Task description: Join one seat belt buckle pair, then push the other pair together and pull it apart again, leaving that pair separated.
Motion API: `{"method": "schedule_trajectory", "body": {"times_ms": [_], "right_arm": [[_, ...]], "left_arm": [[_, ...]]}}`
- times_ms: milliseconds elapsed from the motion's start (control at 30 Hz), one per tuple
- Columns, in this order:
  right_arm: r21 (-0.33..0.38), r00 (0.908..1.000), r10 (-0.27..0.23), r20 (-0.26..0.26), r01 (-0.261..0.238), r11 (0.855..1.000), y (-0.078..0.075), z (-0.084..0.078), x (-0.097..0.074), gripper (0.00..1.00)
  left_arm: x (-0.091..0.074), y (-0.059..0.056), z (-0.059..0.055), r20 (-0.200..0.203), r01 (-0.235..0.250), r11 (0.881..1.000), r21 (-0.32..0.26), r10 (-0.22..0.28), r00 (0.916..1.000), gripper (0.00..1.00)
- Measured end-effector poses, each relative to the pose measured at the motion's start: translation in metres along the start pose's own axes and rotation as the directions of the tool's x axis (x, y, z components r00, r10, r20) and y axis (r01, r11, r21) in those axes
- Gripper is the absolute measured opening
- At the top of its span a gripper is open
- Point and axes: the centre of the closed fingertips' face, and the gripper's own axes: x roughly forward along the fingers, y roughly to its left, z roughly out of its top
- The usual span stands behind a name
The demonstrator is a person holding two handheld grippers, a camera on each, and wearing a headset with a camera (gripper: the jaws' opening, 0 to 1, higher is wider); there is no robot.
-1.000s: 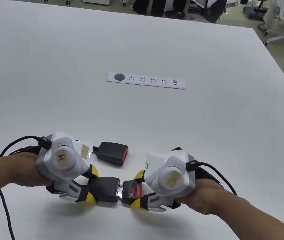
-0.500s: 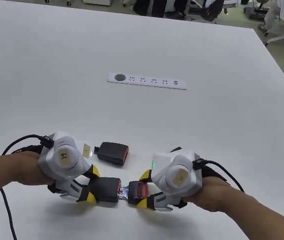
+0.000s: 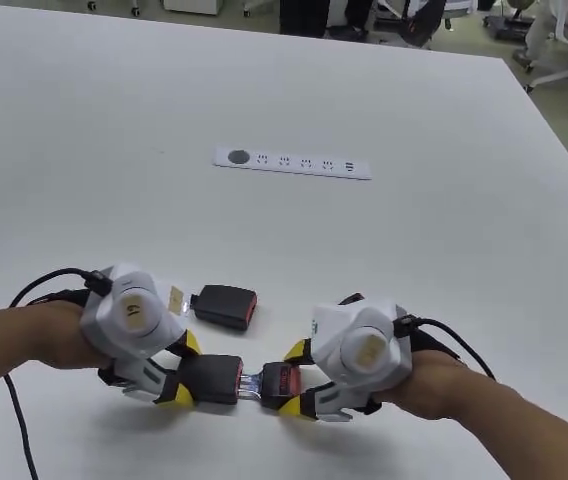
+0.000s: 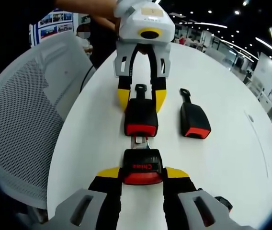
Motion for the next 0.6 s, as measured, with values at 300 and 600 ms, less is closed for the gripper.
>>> {"method": "schedule_trajectory", "body": {"times_ms": [300, 600], "right_arm": [[-0.001, 0.9997, -0.003, -0.025, 0.003, 1.000, 0.002, -0.011, -0.009, 0.29], [0.005, 0.9990, -0.008, -0.043, 0.008, 1.000, -0.003, -0.024, -0.014, 0.29]], "left_arm": [[0.001, 0.003, -0.003, -0.002, 0.001, 1.000, -0.003, -0.001, 1.0000, 0.32], [-0.001, -0.001, 0.001, -0.001, 0.000, 1.000, -0.009, 0.000, 1.0000, 0.33]]}}
